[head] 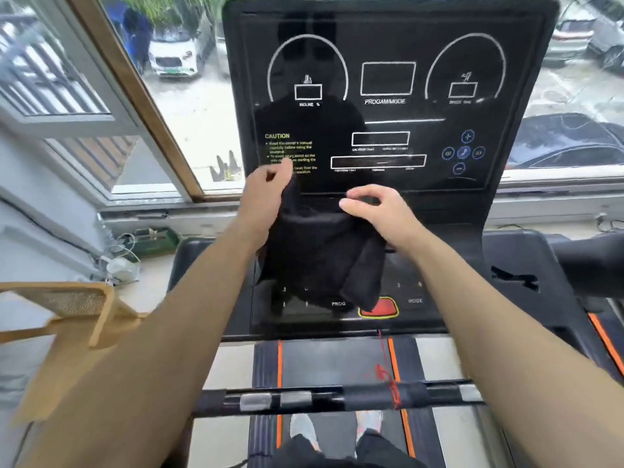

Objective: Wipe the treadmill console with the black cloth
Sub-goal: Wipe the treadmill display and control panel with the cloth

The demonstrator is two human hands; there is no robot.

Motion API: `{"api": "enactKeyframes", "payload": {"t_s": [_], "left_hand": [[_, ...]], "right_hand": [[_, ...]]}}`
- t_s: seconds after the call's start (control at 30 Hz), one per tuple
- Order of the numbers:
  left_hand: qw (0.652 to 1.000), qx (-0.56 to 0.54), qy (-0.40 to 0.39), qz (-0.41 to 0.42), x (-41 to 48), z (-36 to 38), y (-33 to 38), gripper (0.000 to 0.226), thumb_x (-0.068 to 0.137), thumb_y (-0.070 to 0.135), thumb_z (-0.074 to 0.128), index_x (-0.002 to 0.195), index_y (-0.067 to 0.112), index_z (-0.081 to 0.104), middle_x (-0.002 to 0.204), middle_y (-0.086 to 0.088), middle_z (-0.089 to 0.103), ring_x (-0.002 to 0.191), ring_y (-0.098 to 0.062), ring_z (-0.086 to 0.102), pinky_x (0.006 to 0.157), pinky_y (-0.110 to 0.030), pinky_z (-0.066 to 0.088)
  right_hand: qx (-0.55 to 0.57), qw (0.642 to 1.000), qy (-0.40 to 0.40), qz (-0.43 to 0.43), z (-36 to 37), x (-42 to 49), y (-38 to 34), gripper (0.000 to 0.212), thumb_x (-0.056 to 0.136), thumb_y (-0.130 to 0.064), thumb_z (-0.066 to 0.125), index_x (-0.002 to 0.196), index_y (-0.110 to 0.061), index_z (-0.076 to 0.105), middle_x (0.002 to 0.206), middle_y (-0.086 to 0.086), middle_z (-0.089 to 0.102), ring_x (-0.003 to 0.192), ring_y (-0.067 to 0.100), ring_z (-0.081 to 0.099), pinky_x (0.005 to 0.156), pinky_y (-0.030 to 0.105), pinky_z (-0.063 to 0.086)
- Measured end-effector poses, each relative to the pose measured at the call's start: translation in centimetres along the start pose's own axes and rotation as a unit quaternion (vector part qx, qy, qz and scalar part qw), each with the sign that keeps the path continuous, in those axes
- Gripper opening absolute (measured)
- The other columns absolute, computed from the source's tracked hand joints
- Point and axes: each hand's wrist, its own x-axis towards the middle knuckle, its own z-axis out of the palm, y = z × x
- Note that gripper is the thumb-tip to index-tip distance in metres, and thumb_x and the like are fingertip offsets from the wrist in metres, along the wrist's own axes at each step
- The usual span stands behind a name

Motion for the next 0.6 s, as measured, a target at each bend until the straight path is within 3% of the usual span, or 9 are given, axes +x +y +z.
{"api": "enactKeyframes", "payload": {"t_s": [0.07, 0.17, 0.3, 0.37, 0.47, 0.53, 0.57, 0.6], "left_hand": [[0.998, -0.053, 0.002, 0.037, 0.1, -2.3, 0.6, 0.022, 0.087, 0.040, 0.074, 0.086, 0.019, 0.068, 0.084, 0.005, 0.069, 0.082, -0.012, 0.065, 0.079, -0.031, 0.052], [0.992, -0.078, 0.015, 0.098, -0.5, -4.6, 1.3, 0.013, 0.091, 0.026, 0.073, 0.081, 0.021, 0.066, 0.074, 0.010, 0.065, 0.074, -0.005, 0.062, 0.074, -0.023, 0.051], [0.993, 0.054, -0.014, 0.107, -2.5, -5.9, -2.7, 0.026, 0.092, 0.025, 0.069, 0.069, 0.019, 0.060, 0.063, 0.014, 0.057, 0.063, 0.001, 0.052, 0.066, -0.015, 0.041], [0.979, 0.179, -0.076, 0.059, -3.7, -6.0, -6.4, 0.028, 0.089, 0.039, 0.067, 0.069, 0.021, 0.062, 0.063, 0.012, 0.060, 0.063, -0.002, 0.056, 0.068, -0.025, 0.043], [0.895, 0.410, -0.174, 0.002, -5.7, -5.5, -10.5, 0.024, 0.090, 0.050, 0.056, 0.082, 0.028, 0.064, 0.064, 0.011, 0.065, 0.068, -0.010, 0.067, 0.065, -0.031, 0.048], [0.851, 0.508, -0.121, 0.052, -6.5, -5.1, -12.5, 0.020, 0.094, 0.044, 0.053, 0.091, 0.026, 0.062, 0.075, 0.010, 0.064, 0.080, -0.019, 0.066, 0.064, -0.033, 0.047], [0.846, 0.517, -0.079, 0.104, -6.8, -4.8, -13.5, 0.017, 0.095, 0.039, 0.057, 0.096, 0.024, 0.063, 0.086, 0.005, 0.065, 0.088, -0.022, 0.064, 0.066, -0.036, 0.050], [0.844, 0.511, -0.060, 0.154, -7.0, -4.3, -14.7, 0.017, 0.093, 0.034, 0.062, 0.103, 0.020, 0.065, 0.100, 0.001, 0.065, 0.097, -0.023, 0.062, 0.072, -0.039, 0.054]], "right_hand": [[-0.051, 0.997, -0.010, -0.059, 0.6, 0.3, -1.3, 0.027, 0.078, -0.023, 0.085, 0.102, -0.018, 0.076, 0.100, -0.011, 0.073, 0.088, -0.010, 0.065, 0.083, 0.009, 0.046], [-0.046, 0.982, 0.045, -0.175, 1.5, 0.0, -3.5, 0.008, 0.080, -0.022, 0.081, 0.081, -0.017, 0.075, 0.082, -0.004, 0.074, 0.078, 0.004, 0.066, 0.078, 0.022, 0.050], [-0.163, 0.963, 0.065, -0.205, 4.4, -2.4, -0.7, 0.022, 0.080, -0.032, 0.077, 0.070, -0.016, 0.066, 0.067, -0.005, 0.064, 0.064, 0.005, 0.056, 0.067, 0.028, 0.047], [-0.309, 0.939, 0.019, -0.150, 6.4, -4.2, 3.5, 0.027, 0.081, -0.046, 0.070, 0.071, -0.021, 0.066, 0.072, -0.008, 0.063, 0.073, 0.012, 0.061, 0.071, 0.032, 0.046], [-0.474, 0.874, 0.020, -0.101, 8.4, -7.0, 9.0, 0.040, 0.084, -0.060, 0.054, 0.066, -0.027, 0.068, 0.086, -0.007, 0.057, 0.085, 0.024, 0.057, 0.073, 0.035, 0.040], [-0.465, 0.872, 0.055, -0.144, 9.2, -7.8, 10.3, 0.028, 0.085, -0.047, 0.058, 0.075, -0.024, 0.070, 0.101, -0.001, 0.058, 0.093, 0.028, 0.054, 0.075, 0.040, 0.047], [-0.457, 0.873, 0.053, -0.163, 9.6, -7.8, 10.8, 0.021, 0.084, -0.039, 0.061, 0.091, -0.021, 0.071, 0.113, 0.004, 0.059, 0.103, 0.030, 0.054, 0.081, 0.044, 0.051], [-0.459, 0.872, 0.033, -0.169, 10.2, -7.7, 11.0, 0.032, 0.085, -0.033, 0.062, 0.113, -0.016, 0.068, 0.130, 0.010, 0.056, 0.118, 0.032, 0.051, 0.093, 0.048, 0.050]]}}
